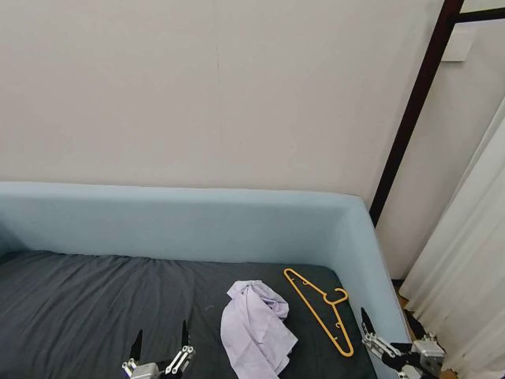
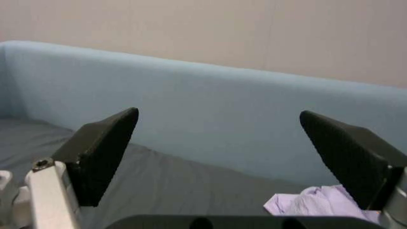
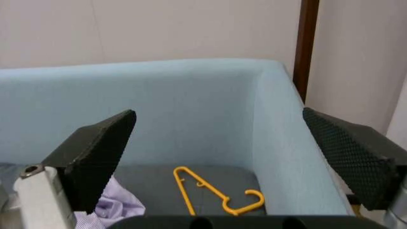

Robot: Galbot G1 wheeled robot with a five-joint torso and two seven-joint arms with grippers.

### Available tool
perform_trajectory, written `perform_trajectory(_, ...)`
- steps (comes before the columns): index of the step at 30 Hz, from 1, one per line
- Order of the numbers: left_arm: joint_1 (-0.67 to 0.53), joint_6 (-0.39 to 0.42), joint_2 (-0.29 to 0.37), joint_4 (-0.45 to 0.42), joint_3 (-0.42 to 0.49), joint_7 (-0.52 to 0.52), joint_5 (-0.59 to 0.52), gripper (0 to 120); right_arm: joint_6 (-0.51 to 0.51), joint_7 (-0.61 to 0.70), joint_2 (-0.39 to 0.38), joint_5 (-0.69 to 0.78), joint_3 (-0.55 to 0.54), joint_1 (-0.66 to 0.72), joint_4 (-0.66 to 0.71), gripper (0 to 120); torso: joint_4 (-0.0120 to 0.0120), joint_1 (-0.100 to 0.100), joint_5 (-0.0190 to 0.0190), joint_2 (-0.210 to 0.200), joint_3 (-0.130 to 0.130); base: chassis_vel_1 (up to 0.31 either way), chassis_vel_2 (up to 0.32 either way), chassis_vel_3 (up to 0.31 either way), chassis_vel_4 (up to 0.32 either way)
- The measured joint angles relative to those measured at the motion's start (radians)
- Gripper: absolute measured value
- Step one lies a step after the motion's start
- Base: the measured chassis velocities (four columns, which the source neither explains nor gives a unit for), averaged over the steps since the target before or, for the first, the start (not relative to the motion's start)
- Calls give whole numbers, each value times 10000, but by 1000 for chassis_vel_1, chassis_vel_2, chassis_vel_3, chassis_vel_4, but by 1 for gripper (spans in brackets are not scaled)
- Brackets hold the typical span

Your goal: Pick up the clothes from the sofa and hang them on the clothes hanger.

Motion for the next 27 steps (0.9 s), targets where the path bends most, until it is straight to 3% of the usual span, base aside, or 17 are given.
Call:
perform_trajectory(2,-234,0,60,129,-39,-4,-116,100,-145,-6,4,-67,-37,244,-114,100,7,0,6,-1,-1,0,0,0,0)
perform_trajectory(3,-274,-15,163,208,-46,11,-185,100,-188,-10,159,-217,-113,206,-98,100,-8,0,-4,-1,-1,0,0,0,0)
perform_trajectory(5,-279,-30,269,285,-46,5,-245,100,-193,-2,268,-318,-131,172,-84,100,-7,0,-14,0,-1,0,0,0,0)
perform_trajectory(8,-312,-2,569,445,-37,61,-340,100,-333,27,466,-461,-188,138,103,100,-4,0,-57,0,-2,0,0,0,0)
perform_trajectory(14,-342,68,382,605,-140,261,-562,100,-382,103,-283,20,-74,216,-30,100,-3,0,-18,0,-1,0,0,0,0)
perform_trajectory(17,-193,68,347,548,-196,371,-626,100,-364,114,-698,331,-4,368,-140,100,-6,0,-20,1,-1,0,0,0,0)
perform_trajectory(18,-111,67,402,514,-199,423,-639,100,-344,121,-845,386,11,471,-214,100,0,0,-40,0,-1,0,0,0,0)
perform_trajectory(22,226,125,1121,70,-456,581,-839,100,-448,262,-1191,591,47,801,-352,100,1,0,-28,1,-1,0,0,0,0)
perform_trajectory(24,300,170,1699,-186,-651,711,-987,100,-614,345,-1163,715,70,908,-346,100,-4,0,-31,1,-1,0,0,0,0)
perform_trajectory(27,189,172,2066,-192,-848,754,-1027,100,-694,375,-986,652,38,955,-354,100,-4,0,-31,1,-1,0,0,0,0)
